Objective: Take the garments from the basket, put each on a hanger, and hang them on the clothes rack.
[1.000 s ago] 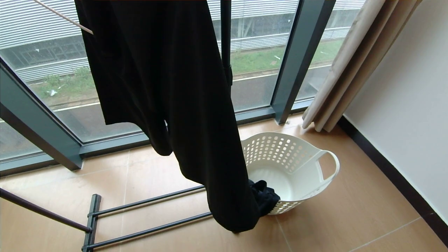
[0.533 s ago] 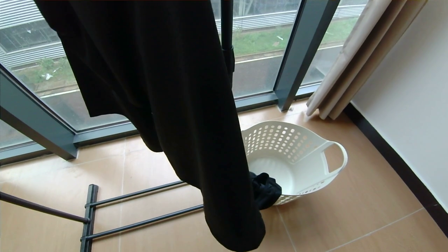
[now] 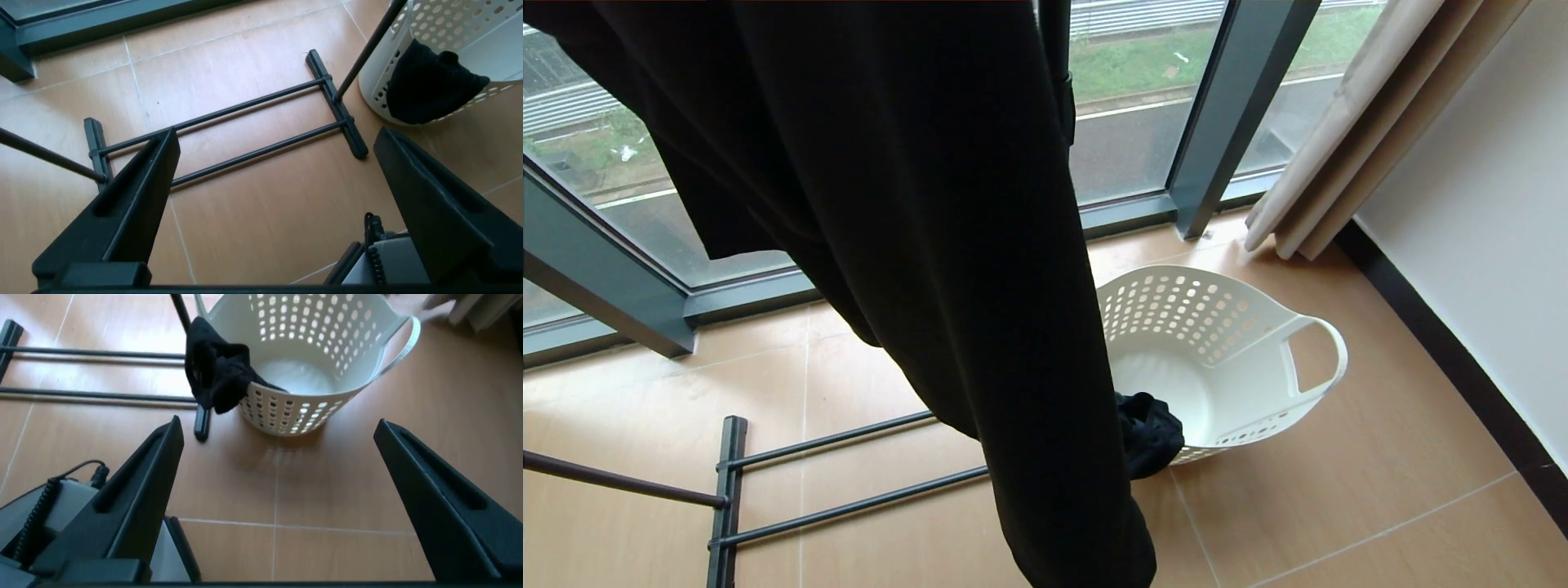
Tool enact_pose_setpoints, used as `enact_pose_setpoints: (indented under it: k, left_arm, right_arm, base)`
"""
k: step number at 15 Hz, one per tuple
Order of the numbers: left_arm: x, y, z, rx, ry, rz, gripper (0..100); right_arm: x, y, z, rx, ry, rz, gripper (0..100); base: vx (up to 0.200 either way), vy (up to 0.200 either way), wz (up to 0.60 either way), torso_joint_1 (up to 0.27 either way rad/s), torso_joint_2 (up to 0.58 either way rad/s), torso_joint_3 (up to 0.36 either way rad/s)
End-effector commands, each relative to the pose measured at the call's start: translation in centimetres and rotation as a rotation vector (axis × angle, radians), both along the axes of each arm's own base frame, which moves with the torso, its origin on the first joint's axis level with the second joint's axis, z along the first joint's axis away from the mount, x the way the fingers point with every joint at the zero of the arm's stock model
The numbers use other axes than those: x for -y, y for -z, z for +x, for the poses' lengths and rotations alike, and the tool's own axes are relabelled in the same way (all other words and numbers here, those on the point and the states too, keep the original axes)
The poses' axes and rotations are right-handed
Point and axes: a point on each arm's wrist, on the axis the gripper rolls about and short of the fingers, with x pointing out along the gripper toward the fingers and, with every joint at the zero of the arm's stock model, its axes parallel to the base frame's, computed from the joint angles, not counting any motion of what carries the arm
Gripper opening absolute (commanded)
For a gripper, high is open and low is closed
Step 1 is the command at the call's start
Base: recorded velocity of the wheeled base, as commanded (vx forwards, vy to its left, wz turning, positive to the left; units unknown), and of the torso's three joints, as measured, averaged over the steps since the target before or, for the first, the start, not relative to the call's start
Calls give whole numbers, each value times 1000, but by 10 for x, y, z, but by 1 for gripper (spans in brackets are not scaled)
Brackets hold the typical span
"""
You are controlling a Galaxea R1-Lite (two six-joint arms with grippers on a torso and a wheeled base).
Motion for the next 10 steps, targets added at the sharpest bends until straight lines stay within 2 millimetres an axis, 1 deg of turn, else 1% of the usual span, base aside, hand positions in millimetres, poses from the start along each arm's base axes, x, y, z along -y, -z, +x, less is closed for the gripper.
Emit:
enact_pose_setpoints:
  k: [1,2,3,4,6,8,9,10]
  left_arm:
    - [0,0,0,0,0,-1,100]
    - [0,0,0,0,0,-1,100]
    - [0,0,0,0,0,-1,100]
    - [0,0,0,0,0,-1,100]
    - [0,0,0,0,0,-1,100]
    - [0,0,0,0,0,-1,100]
    - [0,0,0,0,0,-1,100]
    - [0,0,0,0,0,-1,100]
  right_arm:
    - [-5,-45,45,-195,34,-27,100]
    - [-5,-52,59,-236,75,-47,100]
    - [-5,-52,59,-236,75,-47,100]
    - [-12,-57,97,-306,84,-124,100]
    - [-28,-55,141,-346,81,-200,100]
    - [-47,-49,172,-362,117,-297,100]
    - [-62,-45,192,-365,93,-384,100]
    - [-73,-41,206,-372,65,-419,100]
  base:
    - [0,0,0,0,0,0]
    - [0,0,0,0,0,0]
    - [0,0,0,0,0,0]
    - [0,0,0,0,0,0]
    - [0,0,0,0,0,0]
    - [0,0,0,0,0,0]
    - [0,0,0,0,0,0]
    - [0,0,0,0,0,0]
